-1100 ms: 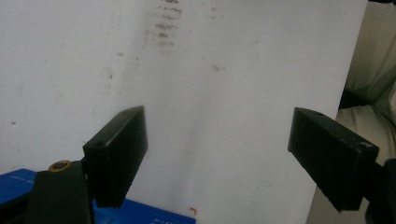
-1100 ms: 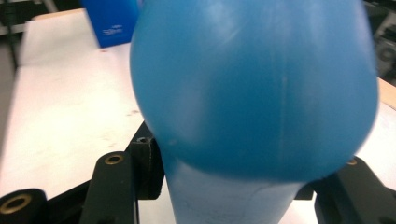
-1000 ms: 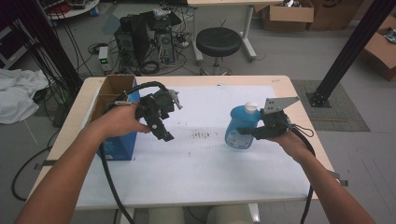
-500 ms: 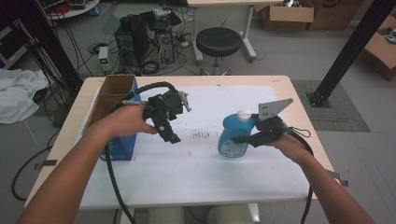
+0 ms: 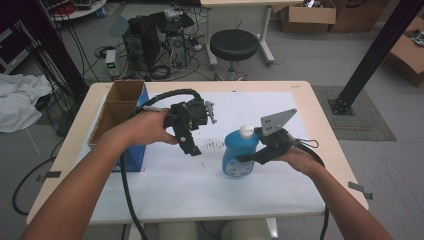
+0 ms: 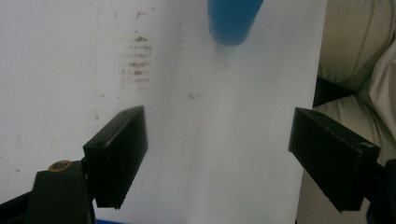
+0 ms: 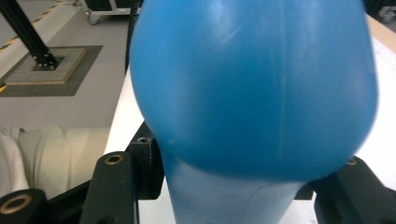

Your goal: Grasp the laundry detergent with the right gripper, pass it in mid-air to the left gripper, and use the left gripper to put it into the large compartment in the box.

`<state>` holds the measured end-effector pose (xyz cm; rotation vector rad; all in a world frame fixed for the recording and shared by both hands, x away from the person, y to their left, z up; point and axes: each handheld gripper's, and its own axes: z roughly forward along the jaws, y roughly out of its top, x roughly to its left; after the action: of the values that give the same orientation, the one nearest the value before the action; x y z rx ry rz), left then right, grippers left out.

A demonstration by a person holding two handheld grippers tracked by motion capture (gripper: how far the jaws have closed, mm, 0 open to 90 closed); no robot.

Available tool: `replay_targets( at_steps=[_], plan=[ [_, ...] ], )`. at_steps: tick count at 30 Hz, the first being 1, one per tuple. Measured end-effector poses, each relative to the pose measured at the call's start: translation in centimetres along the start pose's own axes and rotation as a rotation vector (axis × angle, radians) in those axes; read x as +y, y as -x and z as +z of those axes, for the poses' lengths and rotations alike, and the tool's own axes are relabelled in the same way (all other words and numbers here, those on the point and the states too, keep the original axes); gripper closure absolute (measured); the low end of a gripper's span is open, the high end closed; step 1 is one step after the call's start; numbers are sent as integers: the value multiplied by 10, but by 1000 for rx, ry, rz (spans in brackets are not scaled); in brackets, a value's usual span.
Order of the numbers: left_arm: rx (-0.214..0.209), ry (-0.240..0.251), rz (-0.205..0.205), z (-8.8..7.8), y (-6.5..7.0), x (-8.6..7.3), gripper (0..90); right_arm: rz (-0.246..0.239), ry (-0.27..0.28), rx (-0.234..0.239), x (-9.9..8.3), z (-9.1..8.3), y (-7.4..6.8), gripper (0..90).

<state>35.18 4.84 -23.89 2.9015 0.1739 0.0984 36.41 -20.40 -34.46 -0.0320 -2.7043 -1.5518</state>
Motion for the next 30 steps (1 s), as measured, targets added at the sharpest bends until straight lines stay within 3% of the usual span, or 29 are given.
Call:
replay_targets(
  at_steps=[2,10,30],
  plan=[
    [-1,3,28,-2,1,3,203,-8,-6,14,2,6,0,440],
    [-12,-3,63,-1,5,9,203,-26,-12,50,10,26,-1,440],
    [-20,-9,78,-1,6,22,202,-40,-16,73,20,57,1,441]
  ],
)
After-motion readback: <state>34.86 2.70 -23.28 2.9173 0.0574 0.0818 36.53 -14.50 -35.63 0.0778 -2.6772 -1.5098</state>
